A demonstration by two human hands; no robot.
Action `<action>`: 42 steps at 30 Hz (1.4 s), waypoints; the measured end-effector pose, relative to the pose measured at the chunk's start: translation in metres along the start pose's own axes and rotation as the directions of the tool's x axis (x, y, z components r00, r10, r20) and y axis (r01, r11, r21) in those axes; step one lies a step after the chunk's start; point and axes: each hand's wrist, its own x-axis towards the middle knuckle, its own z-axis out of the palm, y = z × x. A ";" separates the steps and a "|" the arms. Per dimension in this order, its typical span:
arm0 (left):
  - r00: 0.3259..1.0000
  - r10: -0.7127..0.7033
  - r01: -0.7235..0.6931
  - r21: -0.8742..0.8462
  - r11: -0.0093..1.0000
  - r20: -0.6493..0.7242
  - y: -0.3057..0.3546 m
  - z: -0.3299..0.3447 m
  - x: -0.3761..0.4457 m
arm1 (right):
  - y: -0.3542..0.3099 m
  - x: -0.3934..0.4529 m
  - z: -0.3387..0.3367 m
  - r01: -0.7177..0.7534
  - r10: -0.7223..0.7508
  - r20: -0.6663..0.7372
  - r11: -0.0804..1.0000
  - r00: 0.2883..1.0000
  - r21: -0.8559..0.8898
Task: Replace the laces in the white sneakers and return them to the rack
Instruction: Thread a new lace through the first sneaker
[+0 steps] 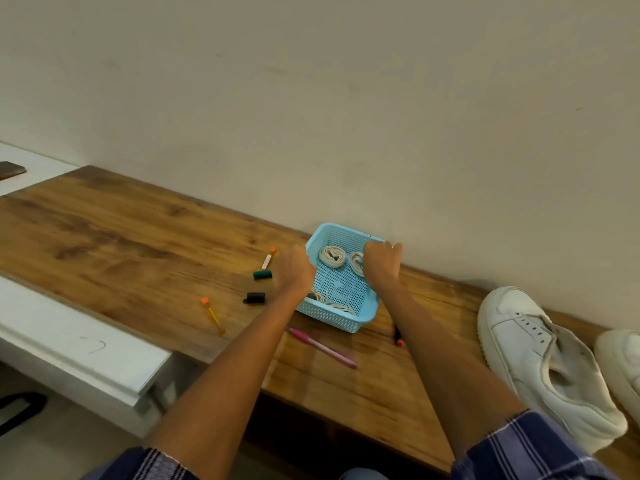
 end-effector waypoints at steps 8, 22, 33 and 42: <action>1.000 -0.027 0.027 -0.012 1.000 0.004 0.002 -0.001 0.000 | -0.004 0.000 -0.001 0.028 -0.027 -0.079 0.999 0.997 0.023; 0.989 -0.149 0.139 -0.286 0.948 -0.014 0.008 -0.020 0.002 | -0.051 -0.027 -0.029 0.210 -0.372 0.305 0.866 0.877 0.453; 0.998 0.067 -0.053 -0.590 0.806 0.003 0.075 -0.090 -0.039 | 0.059 -0.049 -0.127 0.081 -0.022 -0.087 0.627 0.996 0.775; 0.939 0.297 -0.140 -0.600 0.788 0.172 0.211 -0.089 -0.111 | 0.189 -0.123 -0.184 -0.133 0.255 -0.168 0.842 0.952 0.523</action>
